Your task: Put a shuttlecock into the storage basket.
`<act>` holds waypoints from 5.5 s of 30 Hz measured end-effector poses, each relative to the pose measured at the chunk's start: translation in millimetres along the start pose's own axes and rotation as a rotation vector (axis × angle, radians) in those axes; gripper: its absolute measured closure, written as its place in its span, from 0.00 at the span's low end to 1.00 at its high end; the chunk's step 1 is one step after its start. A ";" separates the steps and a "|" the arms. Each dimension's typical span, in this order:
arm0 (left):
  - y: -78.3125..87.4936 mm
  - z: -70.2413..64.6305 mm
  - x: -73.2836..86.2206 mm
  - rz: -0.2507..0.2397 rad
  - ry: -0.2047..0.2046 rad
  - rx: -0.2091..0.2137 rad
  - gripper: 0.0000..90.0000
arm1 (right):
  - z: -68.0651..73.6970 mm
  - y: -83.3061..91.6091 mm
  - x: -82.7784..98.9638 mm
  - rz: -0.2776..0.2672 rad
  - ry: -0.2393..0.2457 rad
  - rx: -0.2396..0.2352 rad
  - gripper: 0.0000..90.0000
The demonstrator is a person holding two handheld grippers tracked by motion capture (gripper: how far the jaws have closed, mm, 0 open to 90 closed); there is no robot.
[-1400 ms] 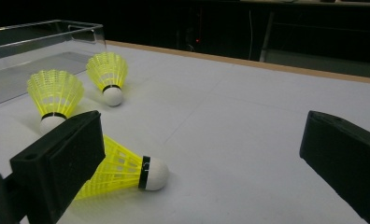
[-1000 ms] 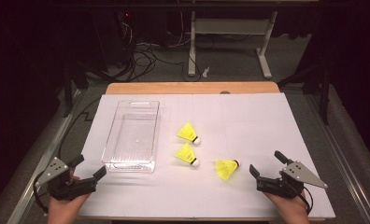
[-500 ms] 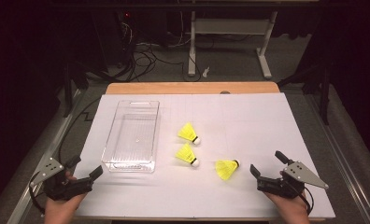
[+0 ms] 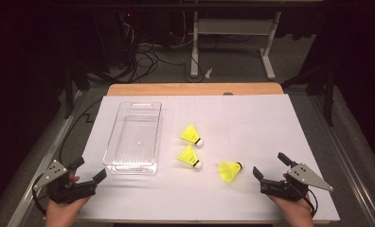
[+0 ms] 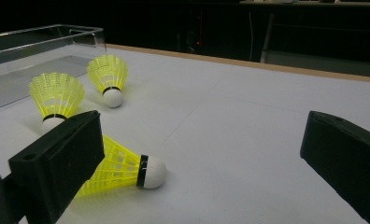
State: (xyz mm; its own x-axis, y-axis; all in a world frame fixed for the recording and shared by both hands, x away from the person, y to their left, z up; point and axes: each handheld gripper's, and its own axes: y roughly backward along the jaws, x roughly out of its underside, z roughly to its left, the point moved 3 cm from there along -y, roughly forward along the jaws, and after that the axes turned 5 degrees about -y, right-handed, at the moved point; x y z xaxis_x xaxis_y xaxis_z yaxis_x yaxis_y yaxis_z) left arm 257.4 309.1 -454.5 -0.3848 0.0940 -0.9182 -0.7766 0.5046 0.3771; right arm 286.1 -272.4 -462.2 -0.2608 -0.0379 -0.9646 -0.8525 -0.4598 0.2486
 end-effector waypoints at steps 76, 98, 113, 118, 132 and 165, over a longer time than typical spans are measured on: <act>-39.7 -17.0 0.3 0.705 0.083 0.064 0.01 | 5.9 -8.1 -4.9 0.056 0.002 -0.015 0.00; -46.1 -29.3 1.0 0.918 0.031 0.106 0.01 | 13.8 -2.6 3.2 0.038 0.062 -0.036 0.00; -52.7 -45.9 2.0 1.007 0.003 0.177 0.01 | 17.4 -3.1 4.1 0.047 0.076 -0.044 0.00; -55.1 -52.3 0.4 1.018 -0.010 0.193 0.01 | 17.0 -3.2 4.6 0.055 0.077 -0.045 0.00; -67.5 -79.4 -8.0 1.032 -0.059 0.249 0.01 | 18.6 -1.6 5.7 0.057 0.080 -0.048 0.00; -107.0 -144.5 -22.7 1.083 -0.196 0.365 0.01 | 20.9 -1.6 5.0 0.053 0.098 -0.059 0.00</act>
State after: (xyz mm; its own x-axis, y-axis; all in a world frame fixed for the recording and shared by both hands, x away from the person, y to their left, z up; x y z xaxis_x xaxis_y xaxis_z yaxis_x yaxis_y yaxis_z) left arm 277.1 129.0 -456.5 -0.6516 0.7433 -0.1514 0.1145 0.2937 0.9490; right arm 276.8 -253.3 -465.6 -0.2565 -0.1485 -0.9551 -0.8099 -0.5062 0.2963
